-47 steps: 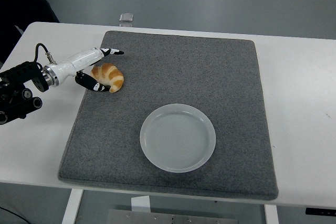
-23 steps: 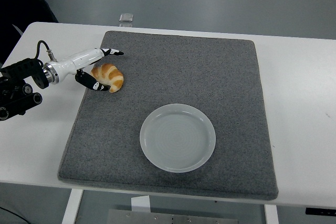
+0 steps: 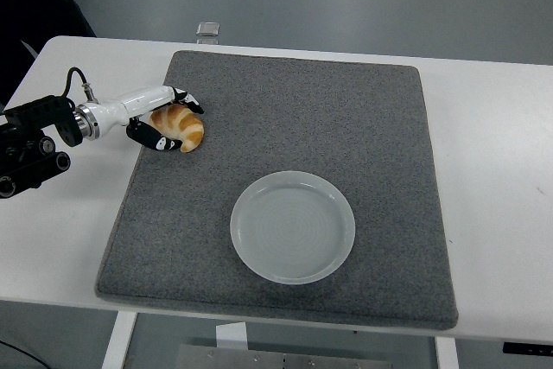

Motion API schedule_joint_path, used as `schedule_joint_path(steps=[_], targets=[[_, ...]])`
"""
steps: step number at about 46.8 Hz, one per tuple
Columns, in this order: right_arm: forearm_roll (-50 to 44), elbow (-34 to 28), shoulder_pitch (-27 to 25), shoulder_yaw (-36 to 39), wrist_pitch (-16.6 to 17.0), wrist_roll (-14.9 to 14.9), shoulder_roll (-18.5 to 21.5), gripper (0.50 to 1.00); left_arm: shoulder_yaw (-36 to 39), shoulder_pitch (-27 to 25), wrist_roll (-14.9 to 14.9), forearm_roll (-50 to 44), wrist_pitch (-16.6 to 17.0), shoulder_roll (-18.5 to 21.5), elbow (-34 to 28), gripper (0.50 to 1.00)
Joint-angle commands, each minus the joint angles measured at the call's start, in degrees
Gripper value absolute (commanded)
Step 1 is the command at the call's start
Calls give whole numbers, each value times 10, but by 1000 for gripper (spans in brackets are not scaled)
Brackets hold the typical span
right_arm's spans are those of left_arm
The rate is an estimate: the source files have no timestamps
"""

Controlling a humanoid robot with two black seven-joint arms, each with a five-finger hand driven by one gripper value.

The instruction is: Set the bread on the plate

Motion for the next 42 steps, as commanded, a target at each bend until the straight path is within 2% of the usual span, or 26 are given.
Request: schedule_joint_path(steps=[1, 5, 18, 30, 42], targets=[[0, 0, 0, 0, 0, 0, 0, 952, 2, 0, -1, 0, 0, 1, 0, 561], [-1, -1, 0, 0, 0, 0, 0, 952, 2, 0, -1, 1, 0, 1, 0, 501], [0, 0, 0, 0, 0, 0, 0, 952, 1, -23, -1, 1, 2, 9, -9, 500], [0, 0, 0, 0, 0, 0, 0, 952, -5, -65, -2, -3, -2, 50, -27, 500], [0, 0, 0, 0, 0, 0, 0, 952, -8, -133, -2, -12, -45, 104, -68, 500]])
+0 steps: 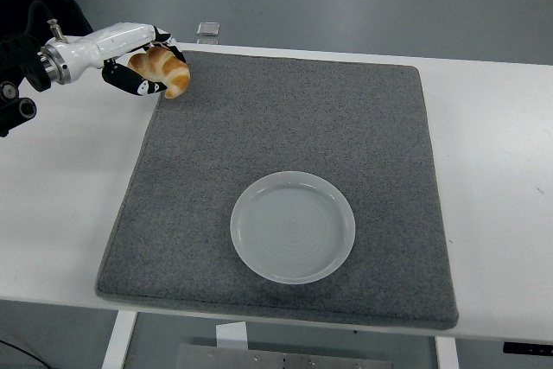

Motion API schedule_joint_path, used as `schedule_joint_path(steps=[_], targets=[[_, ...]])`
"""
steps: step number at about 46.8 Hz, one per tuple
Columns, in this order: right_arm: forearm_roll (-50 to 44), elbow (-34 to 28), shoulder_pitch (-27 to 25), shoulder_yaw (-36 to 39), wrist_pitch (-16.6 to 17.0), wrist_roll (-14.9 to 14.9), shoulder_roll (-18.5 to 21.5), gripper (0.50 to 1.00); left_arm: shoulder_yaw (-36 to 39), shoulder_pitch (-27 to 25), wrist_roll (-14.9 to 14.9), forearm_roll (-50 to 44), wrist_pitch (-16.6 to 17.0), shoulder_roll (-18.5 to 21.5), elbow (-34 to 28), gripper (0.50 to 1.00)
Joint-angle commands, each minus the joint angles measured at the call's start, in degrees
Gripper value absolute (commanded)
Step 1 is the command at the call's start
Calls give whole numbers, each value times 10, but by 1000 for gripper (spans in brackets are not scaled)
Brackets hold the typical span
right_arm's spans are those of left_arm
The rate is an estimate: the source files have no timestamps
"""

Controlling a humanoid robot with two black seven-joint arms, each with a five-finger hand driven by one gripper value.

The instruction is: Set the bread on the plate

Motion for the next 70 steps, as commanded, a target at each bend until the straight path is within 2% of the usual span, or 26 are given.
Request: schedule_joint_path(steps=[1, 9, 19, 25, 43, 52, 70], targets=[[0, 0, 0, 0, 0, 0, 0, 952, -1, -25, 0, -2, -18, 18, -7, 500], [0, 0, 0, 0, 0, 0, 0, 952, -27, -66, 0, -3, -72, 40, -9, 500], [0, 0, 0, 0, 0, 0, 0, 952, -54, -93, 0, -1, -126, 43, -8, 500], [0, 0, 0, 0, 0, 0, 0, 952, -55, -102, 0, -1, -136, 42, -17, 500], [0, 0, 0, 0, 0, 0, 0, 952, -62, -129, 0, -1, -142, 33, -110, 500], [0, 0, 0, 0, 0, 0, 0, 952, -71, -128, 0, -1, -158, 19, -151, 500], [-1, 0, 0, 0, 0, 0, 0, 952, -71, -129, -6, -1, -162, -1, -195, 500]])
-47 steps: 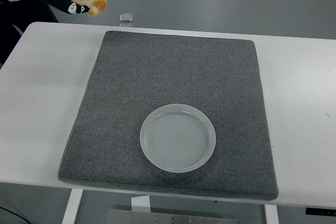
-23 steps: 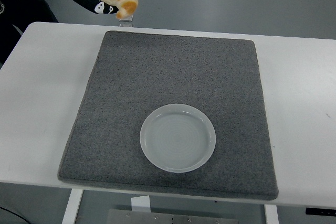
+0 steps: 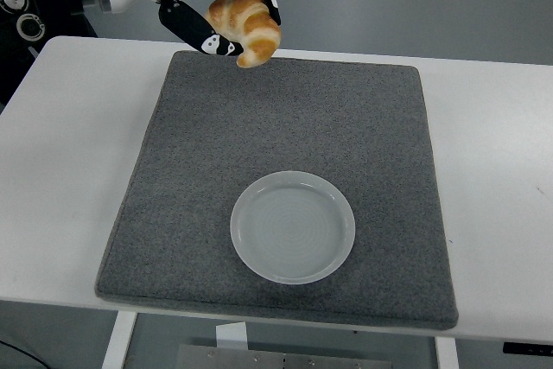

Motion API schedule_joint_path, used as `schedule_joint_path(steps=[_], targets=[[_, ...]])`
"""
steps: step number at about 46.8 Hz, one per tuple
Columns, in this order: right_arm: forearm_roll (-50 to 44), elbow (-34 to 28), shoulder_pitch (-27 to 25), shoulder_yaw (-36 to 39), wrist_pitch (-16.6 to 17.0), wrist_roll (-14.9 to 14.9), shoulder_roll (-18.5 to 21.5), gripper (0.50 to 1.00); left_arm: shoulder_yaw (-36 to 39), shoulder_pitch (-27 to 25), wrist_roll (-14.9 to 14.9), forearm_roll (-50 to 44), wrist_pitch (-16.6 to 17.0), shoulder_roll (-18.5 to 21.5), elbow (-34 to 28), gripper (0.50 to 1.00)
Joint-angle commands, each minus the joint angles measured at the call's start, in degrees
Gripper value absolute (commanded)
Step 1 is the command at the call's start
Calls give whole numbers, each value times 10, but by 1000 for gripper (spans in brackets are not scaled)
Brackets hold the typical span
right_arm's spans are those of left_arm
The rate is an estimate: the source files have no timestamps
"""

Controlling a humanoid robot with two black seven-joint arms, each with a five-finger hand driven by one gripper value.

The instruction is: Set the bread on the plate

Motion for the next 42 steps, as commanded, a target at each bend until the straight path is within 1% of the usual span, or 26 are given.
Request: schedule_joint_path(steps=[1, 7, 19, 27, 36, 42], targets=[[0, 0, 0, 0, 0, 0, 0, 952, 0, 0, -1, 1, 0, -6, -7, 500], [0, 0, 0, 0, 0, 0, 0, 952, 1, 9, -2, 6, 0, -6, -24, 500], [0, 0, 0, 0, 0, 0, 0, 952, 1, 46, -7, 26, 2, -8, -56, 500], [0, 0, 0, 0, 0, 0, 0, 952, 0, 75, -10, 93, 15, -32, -56, 500], [0, 0, 0, 0, 0, 0, 0, 952, 1, 113, -10, 141, 53, -65, -55, 500], [0, 0, 0, 0, 0, 0, 0, 952, 1, 133, -10, 180, 56, -85, -52, 500]])
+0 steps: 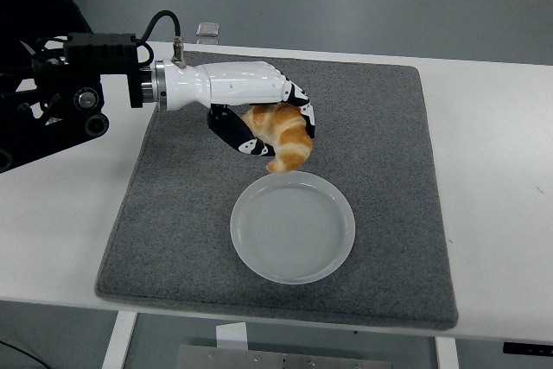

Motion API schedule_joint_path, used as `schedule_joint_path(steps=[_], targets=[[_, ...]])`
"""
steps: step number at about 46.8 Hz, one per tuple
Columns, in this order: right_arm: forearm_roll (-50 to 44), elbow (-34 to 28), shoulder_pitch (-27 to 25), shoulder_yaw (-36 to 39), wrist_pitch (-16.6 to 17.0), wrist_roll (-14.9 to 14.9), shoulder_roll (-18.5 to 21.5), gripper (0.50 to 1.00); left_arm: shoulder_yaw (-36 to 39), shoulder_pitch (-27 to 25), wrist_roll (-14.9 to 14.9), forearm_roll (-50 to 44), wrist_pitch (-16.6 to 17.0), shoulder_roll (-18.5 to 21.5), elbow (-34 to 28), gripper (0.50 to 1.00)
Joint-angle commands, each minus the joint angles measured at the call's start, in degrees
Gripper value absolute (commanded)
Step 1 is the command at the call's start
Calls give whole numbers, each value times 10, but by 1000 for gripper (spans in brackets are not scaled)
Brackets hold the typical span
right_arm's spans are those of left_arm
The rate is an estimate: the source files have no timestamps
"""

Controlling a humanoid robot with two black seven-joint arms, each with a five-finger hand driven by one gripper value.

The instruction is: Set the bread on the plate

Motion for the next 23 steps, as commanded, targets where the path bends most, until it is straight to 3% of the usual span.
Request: schedule_joint_path(steps=[1, 16, 23], targets=[[0, 0, 0, 0, 0, 0, 0, 954, 0, 13, 0, 24, 1, -12, 2, 500], [0, -1, 0, 0, 0, 0, 0, 952, 0, 52, 1, 96, 11, -51, 25, 500], [0, 0, 0, 0, 0, 0, 0, 954, 7, 72, 1, 98, 43, -68, 39, 500]])
